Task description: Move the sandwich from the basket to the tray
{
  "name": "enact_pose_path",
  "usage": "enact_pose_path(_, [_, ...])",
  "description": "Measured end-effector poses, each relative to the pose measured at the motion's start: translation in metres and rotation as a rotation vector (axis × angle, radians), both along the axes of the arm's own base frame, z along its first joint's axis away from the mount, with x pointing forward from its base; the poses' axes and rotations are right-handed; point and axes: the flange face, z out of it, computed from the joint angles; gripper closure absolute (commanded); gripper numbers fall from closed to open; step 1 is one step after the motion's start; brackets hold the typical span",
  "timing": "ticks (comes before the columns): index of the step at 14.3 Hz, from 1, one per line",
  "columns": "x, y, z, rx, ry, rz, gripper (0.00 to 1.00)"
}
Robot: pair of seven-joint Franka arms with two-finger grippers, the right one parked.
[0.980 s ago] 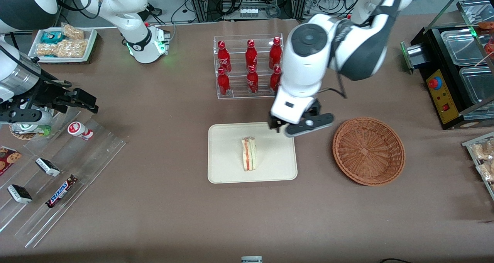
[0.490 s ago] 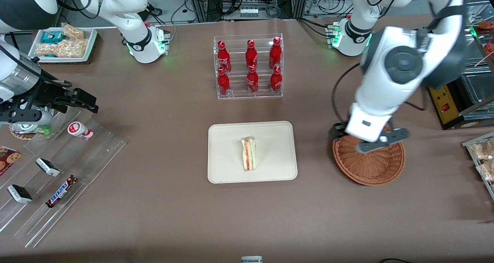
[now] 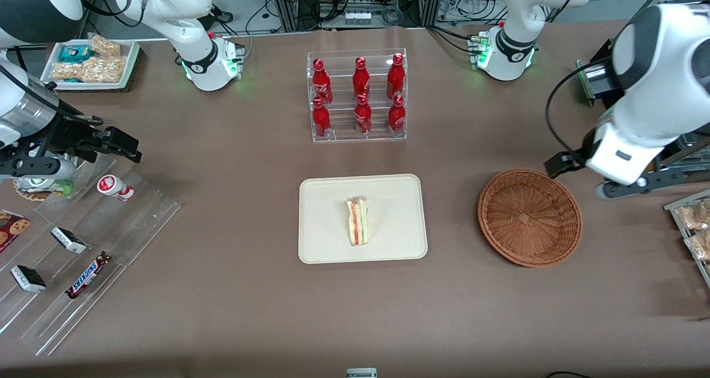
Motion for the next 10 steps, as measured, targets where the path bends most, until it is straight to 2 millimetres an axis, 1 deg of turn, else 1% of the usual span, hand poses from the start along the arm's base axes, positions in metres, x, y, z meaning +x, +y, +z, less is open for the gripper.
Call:
enact_pose_path(2, [-0.009, 0.023, 0.017, -0.025, -0.001, -0.039, 0.0])
enact_pose_path(5, [-0.028, 0.043, 0.048, -0.037, -0.013, -0.131, 0.0])
enact_pose_path(7, [-0.039, 0.051, 0.063, -0.04, -0.02, -0.176, 0.0])
enact_pose_path(8, [-0.041, 0.053, 0.066, -0.041, -0.027, -0.188, 0.0])
enact_pose_path(10, [-0.041, 0.051, 0.066, -0.041, -0.027, -0.203, 0.0])
